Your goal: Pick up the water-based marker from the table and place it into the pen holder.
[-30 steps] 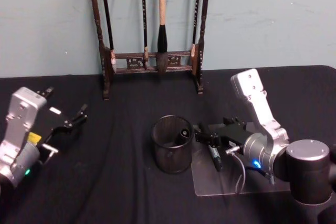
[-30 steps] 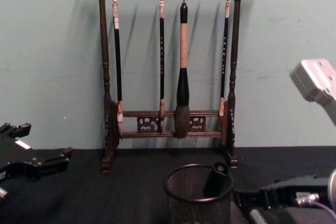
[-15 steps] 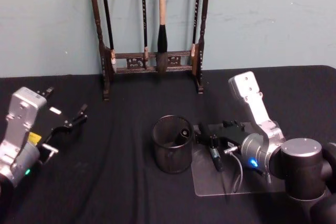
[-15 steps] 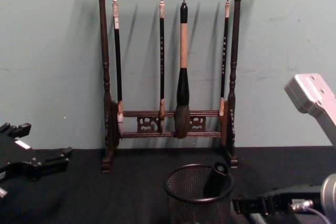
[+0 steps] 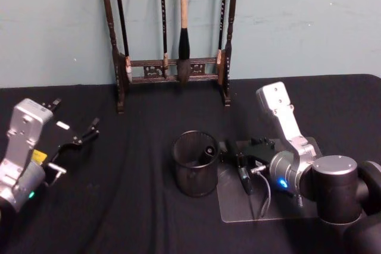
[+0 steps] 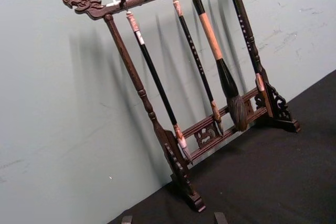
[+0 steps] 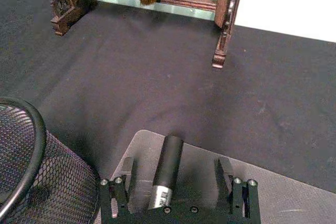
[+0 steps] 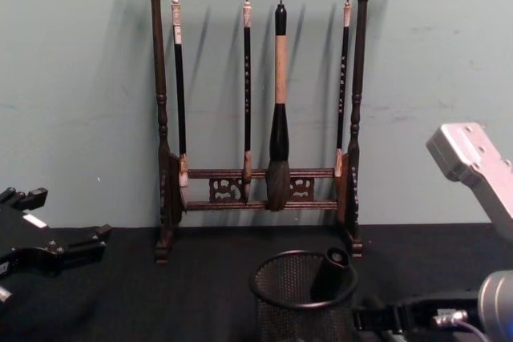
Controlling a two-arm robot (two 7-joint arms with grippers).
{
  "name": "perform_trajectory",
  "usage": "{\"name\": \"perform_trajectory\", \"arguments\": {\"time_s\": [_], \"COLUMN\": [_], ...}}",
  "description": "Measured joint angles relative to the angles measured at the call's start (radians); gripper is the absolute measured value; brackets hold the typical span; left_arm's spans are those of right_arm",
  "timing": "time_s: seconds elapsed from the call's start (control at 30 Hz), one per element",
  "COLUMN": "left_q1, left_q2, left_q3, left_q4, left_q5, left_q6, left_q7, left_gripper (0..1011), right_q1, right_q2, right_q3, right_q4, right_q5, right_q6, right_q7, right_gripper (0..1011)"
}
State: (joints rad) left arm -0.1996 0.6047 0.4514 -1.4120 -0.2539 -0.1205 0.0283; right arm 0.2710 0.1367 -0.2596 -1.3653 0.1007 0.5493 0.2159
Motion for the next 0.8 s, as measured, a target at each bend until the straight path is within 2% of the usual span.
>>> {"name": "perform_trajectory", "arguments": {"time_s": [0.37, 0.8], "left_q1": [0.000, 0.000], "left_q2": [0.000, 0.000], "left_q3": [0.000, 0.000], "left_q4": [0.000, 0.000], "left_q5": [0.000, 0.000], "left_q6": [0.000, 0.000], "left_q7": [0.000, 0.000], "left_gripper": [1009, 1009], "right_q1": [0.009, 0.014], "right_q2": [-0.020, -0.025], "right_q3": [0.009, 0.006], "right_q4": [0.026, 0.046], "right_q5": [-0.022, -0.052], "right_q6": [0.003, -0.015], "right_q7": [-0.003, 0.005], "right_gripper": [1002, 1002]}}
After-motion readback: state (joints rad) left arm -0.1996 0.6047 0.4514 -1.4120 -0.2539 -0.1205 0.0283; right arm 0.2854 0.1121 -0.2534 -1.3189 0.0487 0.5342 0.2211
